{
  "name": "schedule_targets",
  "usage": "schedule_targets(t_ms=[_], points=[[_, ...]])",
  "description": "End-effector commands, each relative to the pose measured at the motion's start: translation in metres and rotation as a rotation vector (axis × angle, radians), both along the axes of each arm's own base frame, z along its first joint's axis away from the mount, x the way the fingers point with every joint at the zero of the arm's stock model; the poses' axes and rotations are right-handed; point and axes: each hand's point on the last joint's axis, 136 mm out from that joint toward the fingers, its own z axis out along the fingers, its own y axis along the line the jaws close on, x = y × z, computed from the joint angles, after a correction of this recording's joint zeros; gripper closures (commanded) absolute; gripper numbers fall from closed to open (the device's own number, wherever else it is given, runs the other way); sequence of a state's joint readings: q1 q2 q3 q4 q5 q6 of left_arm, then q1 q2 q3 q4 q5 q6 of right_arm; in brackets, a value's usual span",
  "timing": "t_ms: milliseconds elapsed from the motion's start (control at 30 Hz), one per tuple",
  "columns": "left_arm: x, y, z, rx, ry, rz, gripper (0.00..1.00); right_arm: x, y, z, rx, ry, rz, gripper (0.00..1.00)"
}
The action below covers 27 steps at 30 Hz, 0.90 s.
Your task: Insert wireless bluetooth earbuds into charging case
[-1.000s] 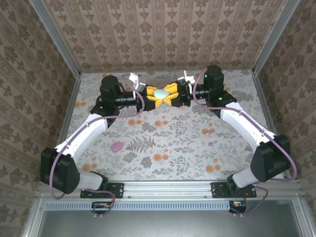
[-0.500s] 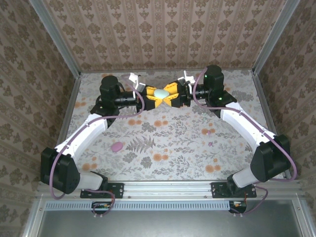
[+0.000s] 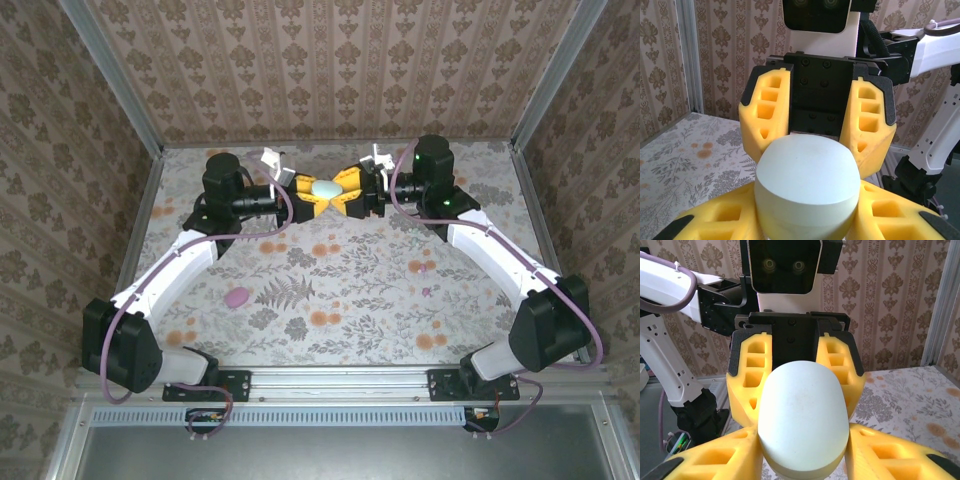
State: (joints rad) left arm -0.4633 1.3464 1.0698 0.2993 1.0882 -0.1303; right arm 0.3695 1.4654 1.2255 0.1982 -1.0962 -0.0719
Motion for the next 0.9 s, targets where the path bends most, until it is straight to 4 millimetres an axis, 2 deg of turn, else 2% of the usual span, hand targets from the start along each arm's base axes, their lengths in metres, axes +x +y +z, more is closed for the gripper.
schedule_targets(t_ms=[0, 367, 467, 567, 867], points=[[-0.011, 0.001, 0.015, -0.023, -0.075, -0.047, 0.71, 0.005, -0.005, 0.009, 0.017, 0.012, -0.033, 0.57], [-0.014, 0.001, 0.012, -0.018, -0.136, -0.043, 0.72, 0.006, -0.003, 0.013, 0.029, 0.106, -0.009, 0.54], [-0.014, 0.001, 0.012, -0.018, -0.146, -0.04, 0.72, 0.009, -0.004, 0.013, 0.029, 0.11, -0.034, 0.49], [-0.013, 0.001, 0.01, -0.015, -0.15, -0.032, 0.72, 0.015, -0.006, 0.014, 0.032, 0.124, -0.074, 0.49], [-0.013, -0.001, 0.009, -0.013, -0.159, -0.027, 0.73, 0.03, -0.011, 0.016, 0.048, 0.179, -0.161, 0.4]])
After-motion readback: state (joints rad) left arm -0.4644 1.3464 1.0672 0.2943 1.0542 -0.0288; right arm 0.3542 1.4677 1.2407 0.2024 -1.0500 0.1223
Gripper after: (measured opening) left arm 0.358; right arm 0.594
